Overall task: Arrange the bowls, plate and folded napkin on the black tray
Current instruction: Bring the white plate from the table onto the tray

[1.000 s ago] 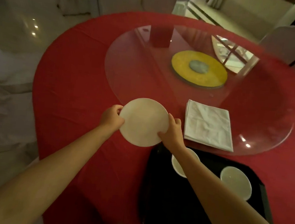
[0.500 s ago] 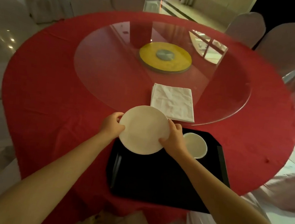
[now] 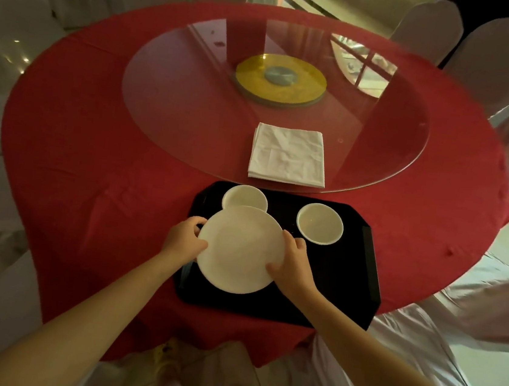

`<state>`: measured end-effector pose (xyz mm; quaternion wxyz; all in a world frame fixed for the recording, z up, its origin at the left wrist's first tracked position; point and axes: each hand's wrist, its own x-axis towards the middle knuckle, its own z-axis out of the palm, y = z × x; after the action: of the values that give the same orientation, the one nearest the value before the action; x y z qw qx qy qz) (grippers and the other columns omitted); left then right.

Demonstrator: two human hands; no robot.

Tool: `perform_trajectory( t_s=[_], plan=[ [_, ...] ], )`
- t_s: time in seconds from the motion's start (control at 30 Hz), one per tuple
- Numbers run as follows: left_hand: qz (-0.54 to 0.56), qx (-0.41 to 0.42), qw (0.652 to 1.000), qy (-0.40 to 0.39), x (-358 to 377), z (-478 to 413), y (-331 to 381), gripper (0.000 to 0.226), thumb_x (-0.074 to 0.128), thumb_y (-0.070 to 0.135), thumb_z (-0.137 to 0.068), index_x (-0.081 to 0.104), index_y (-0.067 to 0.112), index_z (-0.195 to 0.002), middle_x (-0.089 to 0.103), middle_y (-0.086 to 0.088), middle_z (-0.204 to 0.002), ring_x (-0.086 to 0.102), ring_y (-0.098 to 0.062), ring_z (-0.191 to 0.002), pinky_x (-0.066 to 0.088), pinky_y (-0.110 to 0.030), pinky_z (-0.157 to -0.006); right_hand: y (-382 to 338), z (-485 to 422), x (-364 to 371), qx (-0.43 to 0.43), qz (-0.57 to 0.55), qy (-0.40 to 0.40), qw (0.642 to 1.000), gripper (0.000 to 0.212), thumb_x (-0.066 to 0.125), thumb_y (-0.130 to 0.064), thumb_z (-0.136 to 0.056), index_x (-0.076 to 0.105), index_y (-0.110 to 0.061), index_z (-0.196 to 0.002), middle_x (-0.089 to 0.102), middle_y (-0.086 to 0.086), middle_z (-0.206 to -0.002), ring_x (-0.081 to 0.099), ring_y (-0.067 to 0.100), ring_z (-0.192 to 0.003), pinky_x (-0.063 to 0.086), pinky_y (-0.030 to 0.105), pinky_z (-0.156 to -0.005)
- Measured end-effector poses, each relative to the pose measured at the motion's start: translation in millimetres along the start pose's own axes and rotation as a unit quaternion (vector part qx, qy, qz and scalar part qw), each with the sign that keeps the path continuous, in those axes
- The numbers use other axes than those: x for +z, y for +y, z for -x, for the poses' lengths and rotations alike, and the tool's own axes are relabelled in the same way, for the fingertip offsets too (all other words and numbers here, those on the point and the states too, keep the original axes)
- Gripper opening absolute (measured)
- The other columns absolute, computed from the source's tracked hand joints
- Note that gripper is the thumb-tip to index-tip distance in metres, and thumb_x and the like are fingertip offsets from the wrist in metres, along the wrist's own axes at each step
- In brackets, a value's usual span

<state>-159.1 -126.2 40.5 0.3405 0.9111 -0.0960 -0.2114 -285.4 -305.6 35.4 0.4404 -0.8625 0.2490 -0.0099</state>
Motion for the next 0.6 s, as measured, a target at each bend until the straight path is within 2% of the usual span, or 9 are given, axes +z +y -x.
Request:
perform_trajectory(
  t_s=[0.17,0.27,0.33,0.5,0.6],
  plan=[
    [-0.061,0.009,0.998,-0.012,7,11,-9,0.050,0.058,0.004,-0.079,0.048,0.012,-0.127,0.061,-0.003,-0.089,0.059,-0.023,-0.079,0.054,-0.041,-0.069,11,13,14,0.011,0.005,0.001,1.000,0.061,0.053,-0.001,-0.075,0.034,-0.021,-0.129,0.034,0.001,-0.113,0.042,0.013,-0.083,0.043,0.023,-0.065],
    [-0.070,0.012,0.997,-0.018,10,16,-13,0.049,0.056,0.005,-0.079,0.047,0.011,-0.127,0.064,-0.010,-0.101,0.062,-0.026,-0.085,0.053,-0.042,-0.070,16,17,20,0.015,-0.003,0.001,1.000,0.063,0.052,-0.001,-0.076,0.032,-0.023,-0.131,0.032,-0.002,-0.111,0.041,0.012,-0.085,0.037,0.011,-0.056],
    [-0.070,0.011,0.997,-0.026,12,19,-16,0.047,0.056,0.004,-0.079,0.048,0.009,-0.125,0.064,-0.011,-0.104,0.062,-0.028,-0.086,0.055,-0.042,-0.070,20,19,24,0.019,0.003,-0.006,1.000,0.064,0.052,0.000,-0.077,0.031,-0.023,-0.132,0.032,-0.001,-0.112,0.041,0.013,-0.085,0.035,0.009,-0.054],
    [-0.065,0.001,0.996,-0.052,22,25,-25,0.040,0.054,0.000,-0.079,0.053,0.004,-0.119,0.066,-0.014,-0.099,0.065,-0.030,-0.083,0.057,-0.049,-0.072,32,25,31,0.045,0.027,-0.009,0.999,0.065,0.055,-0.002,-0.081,0.028,-0.020,-0.137,0.034,0.006,-0.125,0.038,0.013,-0.092,0.039,0.016,-0.065],
    [-0.061,0.000,0.996,-0.063,25,21,-26,0.039,0.053,0.000,-0.079,0.054,0.005,-0.118,0.066,-0.014,-0.097,0.065,-0.031,-0.083,0.057,-0.050,-0.072,34,23,32,0.052,0.039,-0.015,0.998,0.067,0.055,-0.003,-0.082,0.026,-0.019,-0.139,0.034,0.006,-0.126,0.038,0.012,-0.091,0.038,0.015,-0.064]
  ],
)
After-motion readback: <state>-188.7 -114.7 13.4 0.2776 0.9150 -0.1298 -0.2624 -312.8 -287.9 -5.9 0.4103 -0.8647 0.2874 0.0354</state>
